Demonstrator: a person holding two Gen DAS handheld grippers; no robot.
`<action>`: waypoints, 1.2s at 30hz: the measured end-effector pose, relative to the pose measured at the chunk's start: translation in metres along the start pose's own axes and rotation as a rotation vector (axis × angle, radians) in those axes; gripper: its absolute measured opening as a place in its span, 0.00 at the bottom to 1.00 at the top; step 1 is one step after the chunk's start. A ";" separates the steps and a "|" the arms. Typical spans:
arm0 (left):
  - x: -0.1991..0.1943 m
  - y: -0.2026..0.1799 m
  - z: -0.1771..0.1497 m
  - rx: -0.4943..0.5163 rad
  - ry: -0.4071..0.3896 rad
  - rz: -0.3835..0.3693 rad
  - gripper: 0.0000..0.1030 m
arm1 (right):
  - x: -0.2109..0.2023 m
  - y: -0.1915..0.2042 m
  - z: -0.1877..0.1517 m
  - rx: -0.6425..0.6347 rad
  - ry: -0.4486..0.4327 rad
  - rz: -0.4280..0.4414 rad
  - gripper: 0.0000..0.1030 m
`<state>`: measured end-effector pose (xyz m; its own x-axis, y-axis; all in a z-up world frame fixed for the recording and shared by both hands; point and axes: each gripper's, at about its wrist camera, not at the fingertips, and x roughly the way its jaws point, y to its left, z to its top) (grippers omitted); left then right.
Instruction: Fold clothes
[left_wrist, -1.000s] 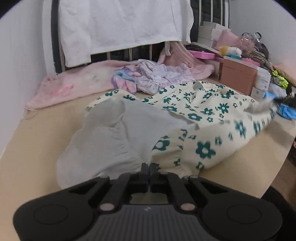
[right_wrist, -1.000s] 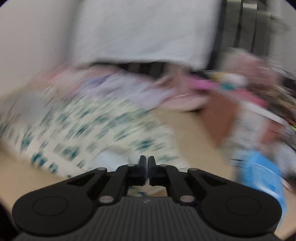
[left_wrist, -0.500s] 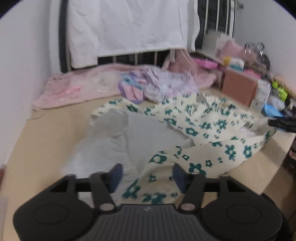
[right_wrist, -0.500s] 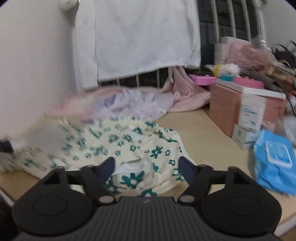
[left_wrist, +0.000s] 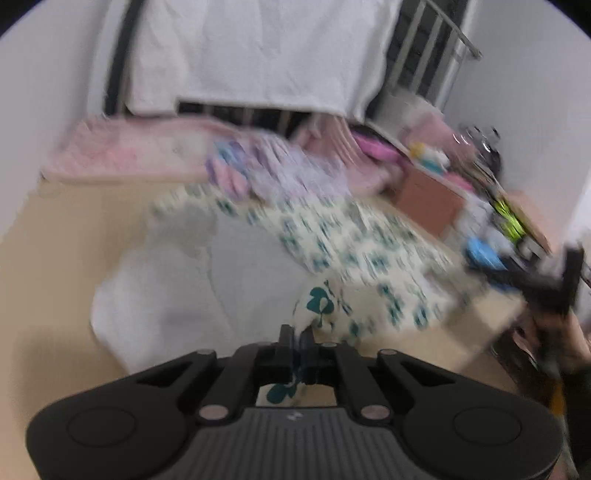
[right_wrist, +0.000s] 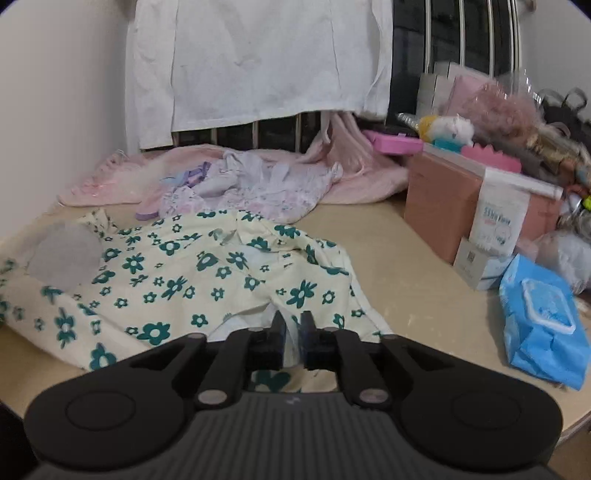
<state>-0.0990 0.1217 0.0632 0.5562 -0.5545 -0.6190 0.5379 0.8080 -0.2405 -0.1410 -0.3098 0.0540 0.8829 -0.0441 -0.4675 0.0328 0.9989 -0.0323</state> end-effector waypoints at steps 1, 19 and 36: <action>0.000 -0.001 -0.008 0.021 0.029 0.022 0.15 | -0.005 0.007 0.000 -0.022 -0.032 0.053 0.39; 0.002 -0.011 -0.016 0.540 0.047 0.272 0.04 | 0.040 0.104 -0.017 -0.435 0.105 0.640 0.01; -0.012 0.023 -0.004 0.197 -0.032 0.323 0.46 | 0.025 0.187 0.000 -0.453 0.088 0.896 0.11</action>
<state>-0.0962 0.1483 0.0619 0.7350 -0.2861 -0.6148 0.4413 0.8902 0.1133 -0.1127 -0.1238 0.0366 0.4570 0.7017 -0.5467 -0.8232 0.5664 0.0389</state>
